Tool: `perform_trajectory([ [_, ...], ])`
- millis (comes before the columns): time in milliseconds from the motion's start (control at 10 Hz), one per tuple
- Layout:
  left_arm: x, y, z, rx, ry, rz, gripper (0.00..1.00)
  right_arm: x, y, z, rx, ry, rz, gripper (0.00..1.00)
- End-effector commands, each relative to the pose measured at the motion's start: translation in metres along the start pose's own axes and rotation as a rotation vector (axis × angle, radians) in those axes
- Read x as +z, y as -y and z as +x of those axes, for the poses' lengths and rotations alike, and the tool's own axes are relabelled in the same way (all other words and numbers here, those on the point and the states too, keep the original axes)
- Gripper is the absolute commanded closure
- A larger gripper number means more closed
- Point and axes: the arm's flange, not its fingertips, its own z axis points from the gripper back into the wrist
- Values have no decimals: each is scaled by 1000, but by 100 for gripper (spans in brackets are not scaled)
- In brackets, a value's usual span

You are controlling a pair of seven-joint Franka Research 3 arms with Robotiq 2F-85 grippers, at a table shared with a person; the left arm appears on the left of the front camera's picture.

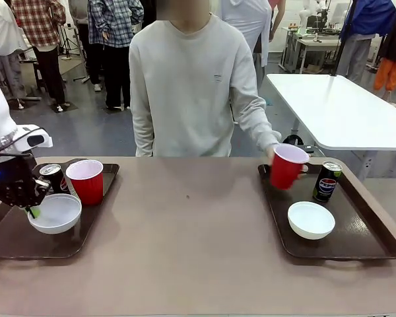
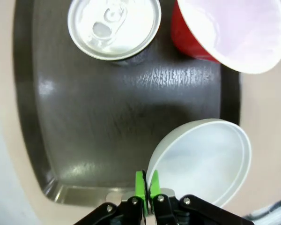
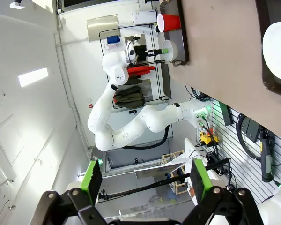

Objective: Prepare tableware on both trays.
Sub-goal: Pick up a Picnic Bowl from the table and place it on a Handle tray.

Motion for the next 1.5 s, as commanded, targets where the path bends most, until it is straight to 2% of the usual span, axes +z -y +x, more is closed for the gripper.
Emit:
perform_trajectory([
  [0, -22, -3, -2, 35, 0, 40, 100, 4, 1, -2, 14, -17, -11, 0],
  [100, -25, -2, -1, 33, -4, 45, 100, 4, 1, -2, 14, -17, -11, 0],
  [200, -24, -1, -4, 37, 0, 29, 51, 4, 1, -2, 14, -17, -11, 0],
  [300, -20, -2, -4, 38, -1, 37, 36, 4, 1, -2, 14, -17, -11, 0],
  [400, -19, -2, -5, 43, -3, 37, 0, 4, 1, -2, 14, -17, -11, 0],
  [500, -17, -2, -7, 51, -11, 36, 16, 4, 1, -2, 14, -17, -11, 0],
  [600, -16, -3, -7, 54, -31, 35, 0, 4, 1, -2, 14, -17, -11, 0],
  [800, -14, -2, -9, 43, -43, 28, 0, 4, 1, -2, 14, -17, -11, 0],
  [900, -10, -1, -11, 37, -42, 25, 35, 4, 1, -2, 14, -17, -11, 0],
  [1100, 1, 8, -20, -8, -38, -9, 15, 4, 1, -2, 14, -17, -11, 0],
  [1200, 12, 21, -32, -112, -46, -134, 6, 4, 1, -2, 14, -17, -11, 0],
  [1300, 31, 36, -48, -240, -54, -366, 6, 4, 1, -2, 14, -17, -11, 0],
  [1400, 54, 49, -64, -276, -36, -584, 6, 4, 1, -2, 14, -17, -11, 0],
])
